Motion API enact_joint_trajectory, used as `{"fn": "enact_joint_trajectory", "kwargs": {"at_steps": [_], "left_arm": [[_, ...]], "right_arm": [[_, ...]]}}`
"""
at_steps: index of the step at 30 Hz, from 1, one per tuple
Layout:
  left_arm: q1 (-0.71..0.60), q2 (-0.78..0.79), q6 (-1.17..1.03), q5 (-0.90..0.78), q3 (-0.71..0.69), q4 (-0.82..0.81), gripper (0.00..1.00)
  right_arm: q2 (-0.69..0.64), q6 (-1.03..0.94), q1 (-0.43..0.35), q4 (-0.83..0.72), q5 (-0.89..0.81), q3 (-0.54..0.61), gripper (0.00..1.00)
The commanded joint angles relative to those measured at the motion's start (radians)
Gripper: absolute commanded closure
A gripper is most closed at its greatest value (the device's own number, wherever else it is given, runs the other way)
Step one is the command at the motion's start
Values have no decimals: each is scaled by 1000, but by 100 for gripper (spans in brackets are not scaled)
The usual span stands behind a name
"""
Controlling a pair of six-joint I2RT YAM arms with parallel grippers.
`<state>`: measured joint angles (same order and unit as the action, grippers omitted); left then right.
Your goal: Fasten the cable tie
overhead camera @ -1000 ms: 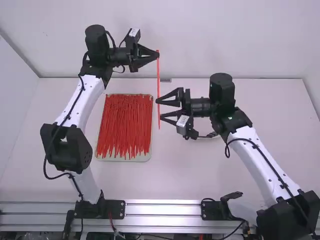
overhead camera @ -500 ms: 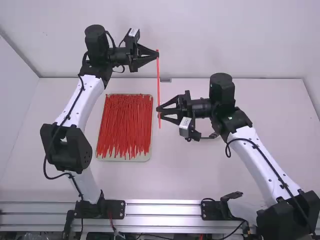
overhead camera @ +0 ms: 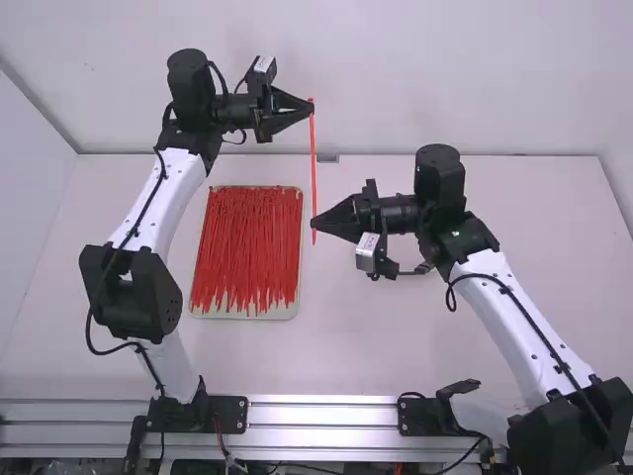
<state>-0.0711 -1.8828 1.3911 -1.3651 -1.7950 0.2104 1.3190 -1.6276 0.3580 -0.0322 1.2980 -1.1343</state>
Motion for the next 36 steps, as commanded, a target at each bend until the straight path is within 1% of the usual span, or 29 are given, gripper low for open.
{"fn": "enact_joint_trajectory", "kwargs": {"at_steps": [1, 2, 7, 9, 11, 17, 18, 19, 36], "left_arm": [[2, 14, -11, -6, 13, 4, 98], [2, 14, -10, -6, 16, 5, 98], [-2, 14, -7, -8, 16, 5, 98], [-11, 14, -11, -7, 16, 4, 98], [-22, 14, -11, -8, 16, 5, 98], [-41, 14, -11, -5, 16, 5, 98], [-41, 14, -11, -4, 16, 5, 98], [-41, 14, -11, -4, 16, 5, 98], [-39, 14, -18, -7, 16, 5, 98]], "right_arm": [[-18, -6, -1, 2, 14, -31, 93], [-18, -15, -5, 2, 6, -31, 91], [-18, -23, -6, 6, 1, -31, 90], [-18, -23, -6, 6, -10, -31, 86], [-18, -23, -5, 6, -17, -31, 85], [-18, -23, -6, 6, -16, -31, 88], [-18, -23, -6, 6, -16, -31, 97], [-18, -23, -6, 6, -15, -31, 100], [-18, -16, -29, -2, -12, -31, 100]]}}
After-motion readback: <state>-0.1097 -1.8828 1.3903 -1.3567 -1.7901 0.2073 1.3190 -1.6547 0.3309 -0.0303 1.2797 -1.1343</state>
